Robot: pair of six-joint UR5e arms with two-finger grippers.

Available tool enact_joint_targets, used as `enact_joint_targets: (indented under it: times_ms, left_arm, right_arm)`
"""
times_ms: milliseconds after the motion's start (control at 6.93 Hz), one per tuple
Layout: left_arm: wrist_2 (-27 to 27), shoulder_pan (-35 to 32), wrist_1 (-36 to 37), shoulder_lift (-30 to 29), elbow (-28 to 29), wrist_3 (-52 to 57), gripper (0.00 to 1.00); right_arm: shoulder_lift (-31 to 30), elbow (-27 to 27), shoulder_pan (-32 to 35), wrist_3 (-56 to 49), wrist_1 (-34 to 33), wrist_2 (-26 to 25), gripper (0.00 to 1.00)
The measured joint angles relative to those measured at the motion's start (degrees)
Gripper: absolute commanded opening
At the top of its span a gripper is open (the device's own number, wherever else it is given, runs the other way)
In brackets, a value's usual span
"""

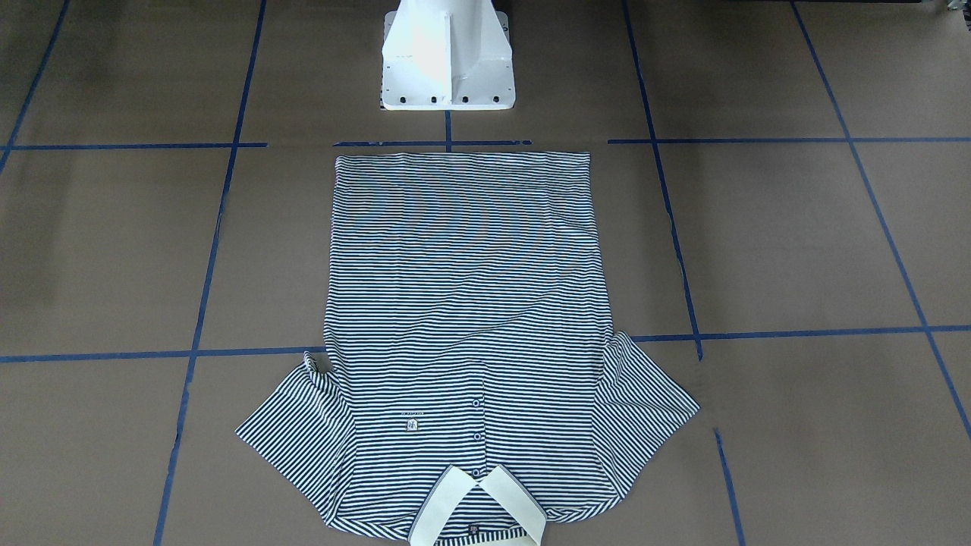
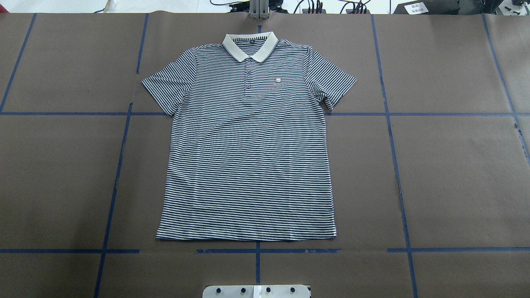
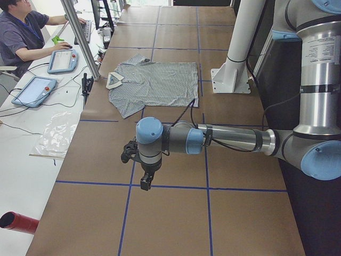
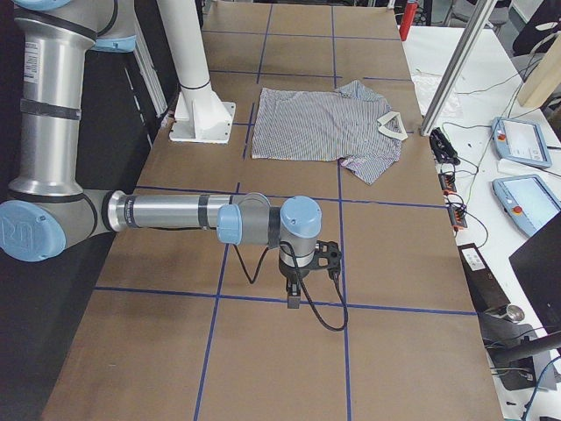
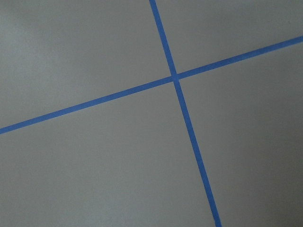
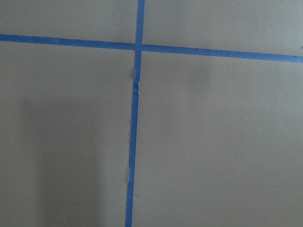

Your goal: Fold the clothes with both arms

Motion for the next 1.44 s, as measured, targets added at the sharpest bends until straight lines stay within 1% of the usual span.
enact_joint_targets:
  times_ms: [578, 722, 866, 1155, 1444]
  left_arm:
    - [0.0, 0.1, -3.1, -0.4, -0.8, 0.2, 1.0]
    - [0.0, 0.1, -4.1, -1.3, -1.1, 0.2, 1.0]
    - [0.0, 0.1, -6.4, -2.0, -1.3, 0.2, 1.0]
    - [-0.1, 0.1, -15.9, -2.6, -1.0, 0.1, 1.0]
    - [-0.2, 0.1, -29.7, -4.9, 0.9, -0.9, 1.0]
  right_arm:
    - [0.2, 0.4, 0.0, 0.1, 0.1, 0.4, 1.0]
    - [0.6, 0.5, 0.0, 0.2, 0.7, 0.5, 1.0]
    - [1.1, 0.5, 0.0, 0.4, 3.1, 0.5, 1.0]
    - [1.9, 0.2, -0.5, 0.6, 11.4, 0.3, 1.0]
    - [4.4, -0.5, -1.3, 0.7, 20.8, 0.0, 1.0]
